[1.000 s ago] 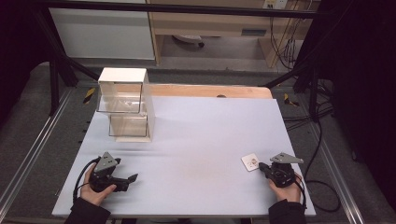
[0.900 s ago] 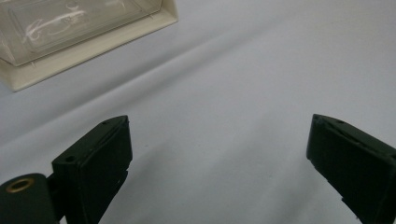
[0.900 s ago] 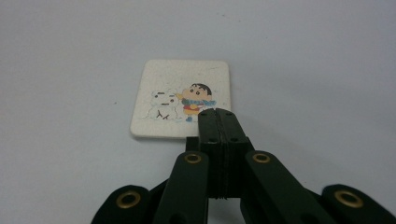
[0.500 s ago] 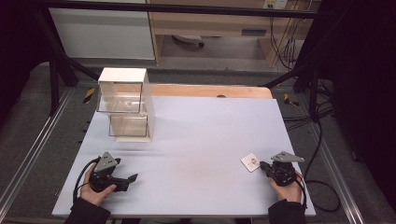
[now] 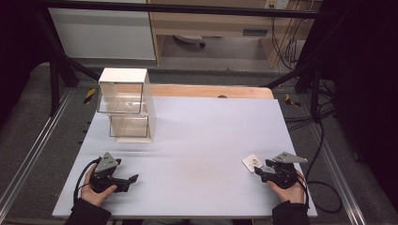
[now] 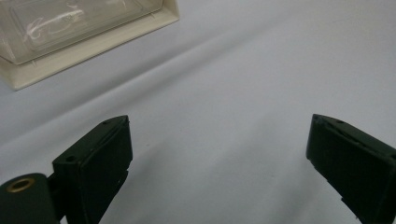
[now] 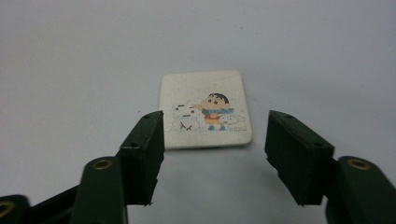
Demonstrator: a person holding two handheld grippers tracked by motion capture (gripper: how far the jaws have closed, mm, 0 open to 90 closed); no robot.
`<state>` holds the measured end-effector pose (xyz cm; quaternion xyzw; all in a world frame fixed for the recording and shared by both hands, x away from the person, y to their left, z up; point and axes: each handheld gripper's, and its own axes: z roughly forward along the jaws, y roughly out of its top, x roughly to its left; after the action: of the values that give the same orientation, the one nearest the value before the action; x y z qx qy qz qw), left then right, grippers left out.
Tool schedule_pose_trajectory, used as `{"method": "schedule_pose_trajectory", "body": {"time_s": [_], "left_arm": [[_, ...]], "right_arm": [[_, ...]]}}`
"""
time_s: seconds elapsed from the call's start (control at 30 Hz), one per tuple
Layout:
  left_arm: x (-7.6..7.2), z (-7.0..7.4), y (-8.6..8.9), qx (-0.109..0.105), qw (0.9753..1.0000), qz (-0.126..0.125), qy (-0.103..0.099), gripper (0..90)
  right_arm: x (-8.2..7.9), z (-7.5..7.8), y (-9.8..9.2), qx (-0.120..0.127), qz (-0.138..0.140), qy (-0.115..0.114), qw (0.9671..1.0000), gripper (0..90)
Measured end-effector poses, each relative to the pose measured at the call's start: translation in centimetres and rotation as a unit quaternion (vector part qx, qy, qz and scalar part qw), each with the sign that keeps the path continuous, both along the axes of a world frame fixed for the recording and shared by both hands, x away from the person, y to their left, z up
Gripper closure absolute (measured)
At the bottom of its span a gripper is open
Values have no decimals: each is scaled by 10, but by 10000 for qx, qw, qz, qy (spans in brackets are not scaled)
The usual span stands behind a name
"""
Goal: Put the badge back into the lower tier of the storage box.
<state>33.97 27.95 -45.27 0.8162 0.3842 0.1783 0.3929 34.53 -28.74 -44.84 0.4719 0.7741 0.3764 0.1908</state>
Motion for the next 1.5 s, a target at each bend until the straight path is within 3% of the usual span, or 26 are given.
{"method": "schedule_pose_trajectory", "body": {"time_s": [0.33, 0.57, 0.93, 1.5], "left_arm": [[0, 0, 0, -11, 10000, 17, 13, 64], [1, -1, 0, 5, 10000, 28, 34, 63], [1, 0, 0, -15, 10000, 33, 30, 62], [0, 0, 2, -30, 10000, 26, 19, 62]], "right_arm": [[3, -1, 5, -74, 105, 120, 9998, 114], [6, 0, 9, -93, 195, 186, 9996, 21], [10, 3, 13, -182, 327, 192, 9991, 17], [34, 4, 24, -360, 532, 278, 9975, 144]]}}
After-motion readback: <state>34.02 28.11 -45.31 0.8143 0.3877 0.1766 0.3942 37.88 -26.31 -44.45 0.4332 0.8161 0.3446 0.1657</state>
